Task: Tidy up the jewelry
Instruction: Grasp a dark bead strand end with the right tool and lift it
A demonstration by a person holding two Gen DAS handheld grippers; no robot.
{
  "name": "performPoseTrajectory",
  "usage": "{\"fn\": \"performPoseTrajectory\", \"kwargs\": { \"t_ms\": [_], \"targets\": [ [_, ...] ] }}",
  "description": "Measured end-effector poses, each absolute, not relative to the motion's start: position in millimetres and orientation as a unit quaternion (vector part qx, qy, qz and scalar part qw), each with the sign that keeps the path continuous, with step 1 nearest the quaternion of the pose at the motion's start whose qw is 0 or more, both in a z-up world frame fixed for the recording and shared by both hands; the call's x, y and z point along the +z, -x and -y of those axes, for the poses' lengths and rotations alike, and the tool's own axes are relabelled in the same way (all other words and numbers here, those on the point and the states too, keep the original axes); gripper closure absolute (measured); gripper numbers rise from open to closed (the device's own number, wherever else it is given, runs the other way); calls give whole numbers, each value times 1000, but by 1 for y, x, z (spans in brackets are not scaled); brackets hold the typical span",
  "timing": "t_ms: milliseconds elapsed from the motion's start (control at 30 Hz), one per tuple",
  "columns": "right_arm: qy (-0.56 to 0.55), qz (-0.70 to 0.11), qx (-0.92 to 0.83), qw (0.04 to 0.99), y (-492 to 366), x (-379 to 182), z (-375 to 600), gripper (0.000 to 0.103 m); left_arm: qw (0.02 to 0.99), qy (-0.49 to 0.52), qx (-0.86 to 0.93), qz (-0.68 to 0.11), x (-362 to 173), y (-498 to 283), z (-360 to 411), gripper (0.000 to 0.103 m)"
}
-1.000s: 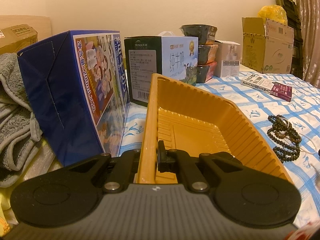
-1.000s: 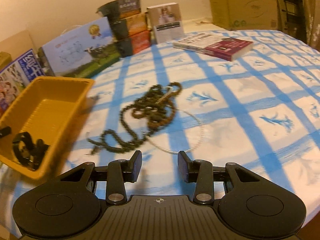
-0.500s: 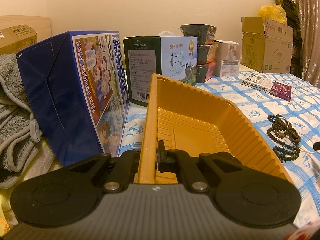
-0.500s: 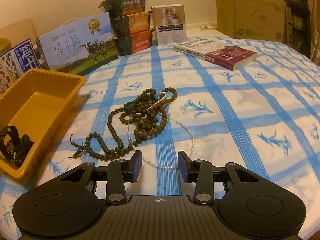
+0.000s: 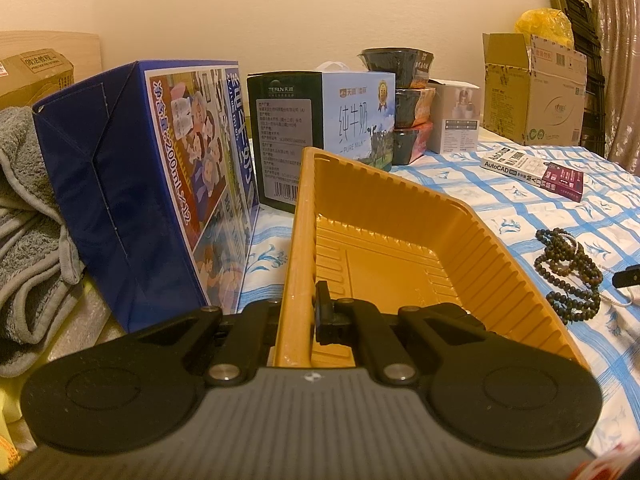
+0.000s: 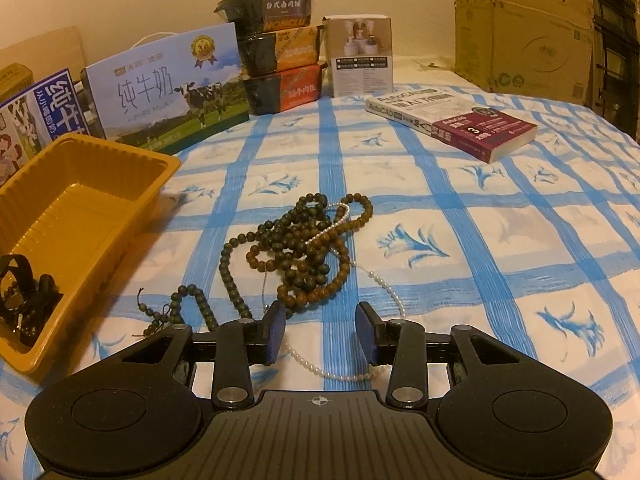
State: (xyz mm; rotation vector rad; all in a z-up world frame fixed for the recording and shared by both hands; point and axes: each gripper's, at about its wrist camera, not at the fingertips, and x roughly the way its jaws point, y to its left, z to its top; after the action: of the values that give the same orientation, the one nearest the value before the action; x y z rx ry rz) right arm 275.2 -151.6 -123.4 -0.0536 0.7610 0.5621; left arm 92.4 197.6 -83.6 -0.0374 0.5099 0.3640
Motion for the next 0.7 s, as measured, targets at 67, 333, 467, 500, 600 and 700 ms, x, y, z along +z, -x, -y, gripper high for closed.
{"fn": "performPoseTrajectory", "kwargs": {
  "t_ms": [67, 333, 467, 500, 600, 700],
  "targets": [
    [25, -366, 271, 890, -279, -124, 150, 63, 951, 19, 179, -251, -84, -92, -198, 99],
    [11, -368, 250, 895, -298, -128, 153, 63, 951, 19, 179, -251, -84, -92, -198, 100],
    [1, -369, 238, 899, -305, -129, 154, 65, 951, 18, 179, -251, -84, -92, -198, 100],
    [-4, -368, 238, 899, -307, -129, 154, 65, 951, 18, 179, -251, -84, -93, -198, 99],
    [-26, -371, 256, 893, -311, -128, 154, 65, 951, 19, 179, -251, -84, -92, -198, 99],
    [-15, -363, 272, 891, -311, -127, 145, 65, 951, 18, 179, -251, -84, -93, -198, 100]
  ]
}}
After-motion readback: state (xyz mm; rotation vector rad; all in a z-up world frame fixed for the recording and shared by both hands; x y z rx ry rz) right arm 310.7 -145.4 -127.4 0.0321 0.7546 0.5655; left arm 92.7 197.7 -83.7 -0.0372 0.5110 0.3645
